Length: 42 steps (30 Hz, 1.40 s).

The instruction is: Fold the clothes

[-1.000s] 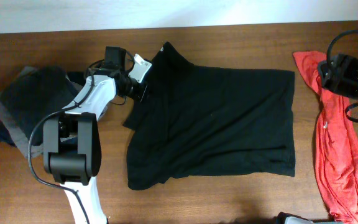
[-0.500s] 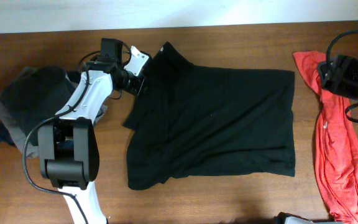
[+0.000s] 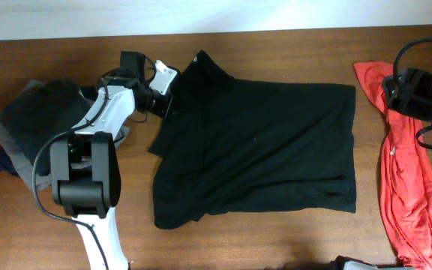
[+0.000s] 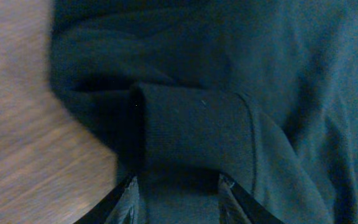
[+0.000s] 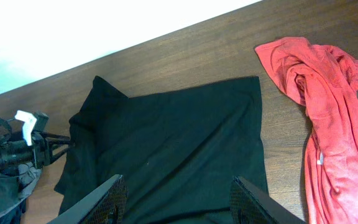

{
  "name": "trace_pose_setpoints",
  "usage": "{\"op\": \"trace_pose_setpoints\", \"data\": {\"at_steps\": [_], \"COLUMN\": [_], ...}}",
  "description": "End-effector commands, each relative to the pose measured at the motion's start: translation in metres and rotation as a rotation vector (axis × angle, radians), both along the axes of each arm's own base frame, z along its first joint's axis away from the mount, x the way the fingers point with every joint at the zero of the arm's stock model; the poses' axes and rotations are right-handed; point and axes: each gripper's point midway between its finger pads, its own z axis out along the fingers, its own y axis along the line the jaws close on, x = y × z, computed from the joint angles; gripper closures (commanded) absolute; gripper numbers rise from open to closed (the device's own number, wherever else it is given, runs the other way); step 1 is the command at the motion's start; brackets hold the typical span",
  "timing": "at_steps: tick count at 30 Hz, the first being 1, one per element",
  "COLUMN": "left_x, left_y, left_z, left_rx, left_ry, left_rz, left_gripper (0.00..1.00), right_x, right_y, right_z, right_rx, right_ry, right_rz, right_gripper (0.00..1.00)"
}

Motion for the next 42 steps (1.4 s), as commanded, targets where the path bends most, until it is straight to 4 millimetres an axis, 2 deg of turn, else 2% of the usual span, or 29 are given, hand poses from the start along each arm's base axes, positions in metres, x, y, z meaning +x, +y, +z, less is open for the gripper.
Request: {"op": "trace_pose_setpoints", "data": {"at_steps": [1, 4, 7, 8, 12, 15, 18, 19, 20, 21, 25, 28, 32, 38, 42], "left_x": [-0.003, -0.008, -0.013, -0.015, -0.018, -0.02, -0.015, -0.012, -0.009, -0.007, 0.002, 0.01, 0.016, 0.016, 0.014], "left_y": [-0.015, -0.014, -0.008, -0.006, 0.012, 0.036, 0.049, 0.049, 0.048, 0.046, 0.032, 0.02, 0.009, 0.003, 0.0], "left_z": [0.008, 0.006, 0.006, 0.008, 0.026, 0.046, 0.062, 0.063, 0.063, 0.061, 0.044, 0.03, 0.015, -0.01, -0.012], "left_rx": [-0.091, -0.091, -0.079, -0.078, -0.059, 0.003, 0.021, 0.02, 0.017, 0.016, 0.015, 0.01, 0.009, 0.002, -0.017], "left_ry": [0.004, 0.03, 0.065, 0.075, 0.123, 0.146, 0.125, 0.113, 0.097, 0.092, 0.054, 0.036, 0.026, 0.058, 0.068], "left_rz": [-0.046, -0.044, -0.031, -0.026, 0.014, 0.066, 0.092, 0.092, 0.089, 0.085, 0.058, 0.034, 0.013, 0.0, -0.007], "left_gripper": [0.63, 0.78, 0.98, 1.0, 0.99, 0.99, 1.0, 0.99, 0.79, 0.69, 0.5, 0.41, 0.37, 0.36, 0.39], "right_x": [-0.001, -0.001, -0.001, -0.001, -0.001, -0.001, -0.001, -0.001, 0.0, 0.001, 0.002, 0.004, 0.006, 0.006, 0.006], "right_y": [0.001, 0.001, 0.001, 0.001, 0.001, 0.001, 0.001, 0.001, 0.001, 0.001, 0.0, -0.001, -0.001, -0.001, -0.001], "right_z": [0.001, 0.001, 0.001, 0.001, 0.001, 0.001, 0.0, 0.0, -0.001, -0.003, -0.012, -0.021, -0.028, -0.028, -0.028], "right_rx": [-0.014, -0.014, -0.014, -0.014, -0.014, -0.014, -0.013, -0.013, -0.011, -0.009, 0.004, 0.015, 0.025, 0.025, 0.025], "right_ry": [-0.004, -0.004, -0.004, -0.004, -0.004, -0.004, -0.002, -0.002, 0.005, 0.011, 0.05, 0.084, 0.114, 0.115, 0.115], "right_rz": [0.009, 0.009, 0.009, 0.009, 0.009, 0.009, 0.009, 0.009, 0.01, 0.01, 0.01, 0.01, 0.011, 0.011, 0.011], "right_gripper": [0.42, 0.42, 0.42, 0.42, 0.42, 0.42, 0.42, 0.42, 0.42, 0.42, 0.42, 0.42, 0.42, 0.42, 0.42]}}
